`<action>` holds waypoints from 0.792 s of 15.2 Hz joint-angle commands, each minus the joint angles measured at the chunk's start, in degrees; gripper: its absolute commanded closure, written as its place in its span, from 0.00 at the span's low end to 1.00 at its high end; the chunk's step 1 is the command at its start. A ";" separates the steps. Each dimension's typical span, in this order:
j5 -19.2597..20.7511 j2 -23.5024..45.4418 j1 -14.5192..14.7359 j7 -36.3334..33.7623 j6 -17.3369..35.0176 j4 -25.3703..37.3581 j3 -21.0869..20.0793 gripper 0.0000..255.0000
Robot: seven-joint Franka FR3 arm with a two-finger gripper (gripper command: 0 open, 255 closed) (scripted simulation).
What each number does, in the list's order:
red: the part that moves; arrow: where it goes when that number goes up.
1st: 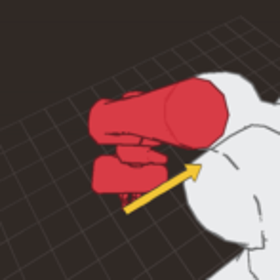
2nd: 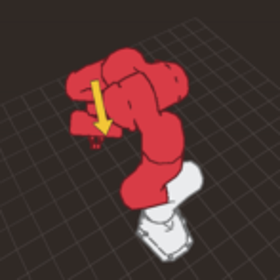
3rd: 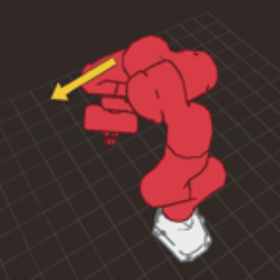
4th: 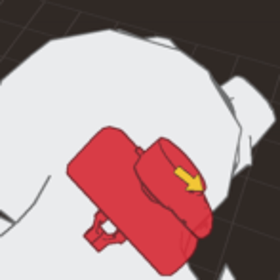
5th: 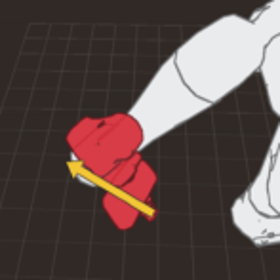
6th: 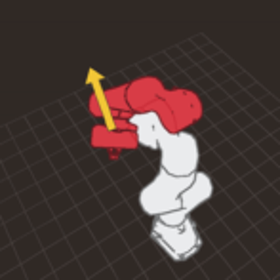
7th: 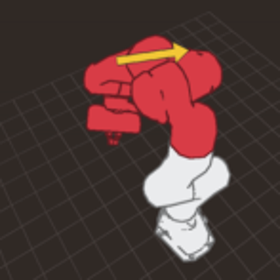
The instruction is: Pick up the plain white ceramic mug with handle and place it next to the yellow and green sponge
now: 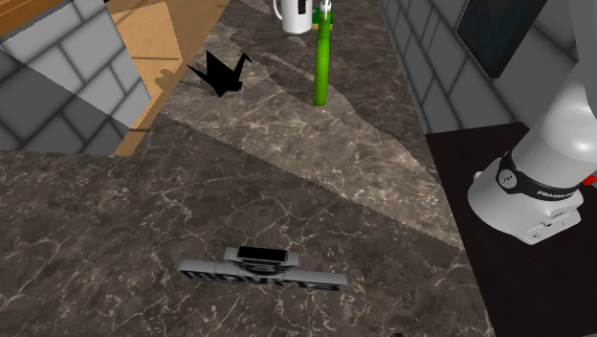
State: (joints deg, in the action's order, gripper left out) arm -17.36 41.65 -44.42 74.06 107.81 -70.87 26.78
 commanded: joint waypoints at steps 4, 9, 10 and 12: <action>0.00 -0.01 0.00 0.00 0.01 0.02 0.00 0.00; 0.41 -0.73 -0.30 -0.40 -3.34 2.77 0.26 0.00; 0.57 -0.95 -0.52 -0.60 -5.11 4.40 0.35 0.00; 0.67 -1.05 -0.74 -0.76 -6.56 5.81 0.40 0.00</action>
State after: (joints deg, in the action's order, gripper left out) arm -16.75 40.63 -44.99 73.35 102.15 -65.87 27.15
